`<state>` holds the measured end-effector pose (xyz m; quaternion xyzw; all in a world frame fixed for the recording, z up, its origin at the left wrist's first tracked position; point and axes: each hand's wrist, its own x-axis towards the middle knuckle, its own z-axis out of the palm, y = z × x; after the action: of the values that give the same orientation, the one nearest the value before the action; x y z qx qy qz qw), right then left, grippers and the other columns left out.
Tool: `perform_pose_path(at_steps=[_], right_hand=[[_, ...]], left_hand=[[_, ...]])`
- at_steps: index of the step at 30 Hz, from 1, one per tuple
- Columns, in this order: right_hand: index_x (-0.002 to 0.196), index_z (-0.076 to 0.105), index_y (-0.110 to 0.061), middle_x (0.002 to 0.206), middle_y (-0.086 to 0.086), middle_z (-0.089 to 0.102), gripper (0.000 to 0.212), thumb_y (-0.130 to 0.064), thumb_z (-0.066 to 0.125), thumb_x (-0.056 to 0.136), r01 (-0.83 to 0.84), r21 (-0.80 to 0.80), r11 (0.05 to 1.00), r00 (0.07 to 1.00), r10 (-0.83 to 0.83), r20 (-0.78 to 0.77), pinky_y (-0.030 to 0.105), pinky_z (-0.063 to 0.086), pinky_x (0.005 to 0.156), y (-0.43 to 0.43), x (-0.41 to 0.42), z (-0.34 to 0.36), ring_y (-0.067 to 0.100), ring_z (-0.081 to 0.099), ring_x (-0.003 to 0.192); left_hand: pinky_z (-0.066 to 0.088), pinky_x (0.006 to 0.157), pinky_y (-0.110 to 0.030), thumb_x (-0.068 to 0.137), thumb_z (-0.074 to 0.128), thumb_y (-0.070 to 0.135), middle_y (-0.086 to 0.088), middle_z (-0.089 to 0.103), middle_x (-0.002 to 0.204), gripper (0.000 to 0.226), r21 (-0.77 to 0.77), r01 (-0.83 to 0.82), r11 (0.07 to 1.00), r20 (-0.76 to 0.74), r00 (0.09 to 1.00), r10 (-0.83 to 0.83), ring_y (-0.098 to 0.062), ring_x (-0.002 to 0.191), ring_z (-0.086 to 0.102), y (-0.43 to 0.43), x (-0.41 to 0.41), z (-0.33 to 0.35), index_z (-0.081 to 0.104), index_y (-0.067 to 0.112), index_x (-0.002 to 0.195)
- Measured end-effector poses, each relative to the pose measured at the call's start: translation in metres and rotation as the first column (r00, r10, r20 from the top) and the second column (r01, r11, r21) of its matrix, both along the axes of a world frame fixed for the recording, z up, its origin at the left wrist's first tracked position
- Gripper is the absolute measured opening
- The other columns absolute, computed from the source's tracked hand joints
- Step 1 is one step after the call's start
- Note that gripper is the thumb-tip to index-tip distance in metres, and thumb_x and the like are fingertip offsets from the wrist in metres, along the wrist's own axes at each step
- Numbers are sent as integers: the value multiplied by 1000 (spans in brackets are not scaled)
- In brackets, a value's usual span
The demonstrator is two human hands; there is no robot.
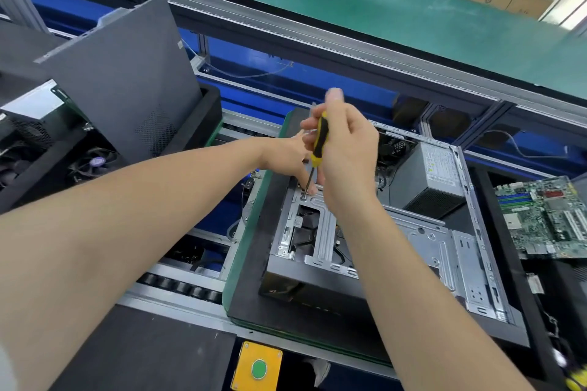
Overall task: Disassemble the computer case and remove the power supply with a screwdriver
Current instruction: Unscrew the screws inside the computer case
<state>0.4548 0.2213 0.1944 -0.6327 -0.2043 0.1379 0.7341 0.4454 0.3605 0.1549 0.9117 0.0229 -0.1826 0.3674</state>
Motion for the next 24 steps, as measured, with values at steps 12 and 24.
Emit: perform_pose_path(at_steps=[12,24], right_hand=[[85,47,-7,58,4,37,34,-35,53,103,-140,158,977,983,157,-96,37,16,47,9,17,-14,18,25,42],[60,54,-13,45,4,33,60,-39,40,112,-262,253,931,909,326,-260,36,16,44,10,36,-5,18,27,38]], left_hand=[[28,118,-34,86,80,16,6,37,144,56,-129,-31,991,42,998,36,-15,137,31,2,0,-9,44,45,117],[29,117,-34,82,84,23,18,41,143,60,-176,9,984,65,998,3,-14,140,32,-1,4,-8,48,48,123]])
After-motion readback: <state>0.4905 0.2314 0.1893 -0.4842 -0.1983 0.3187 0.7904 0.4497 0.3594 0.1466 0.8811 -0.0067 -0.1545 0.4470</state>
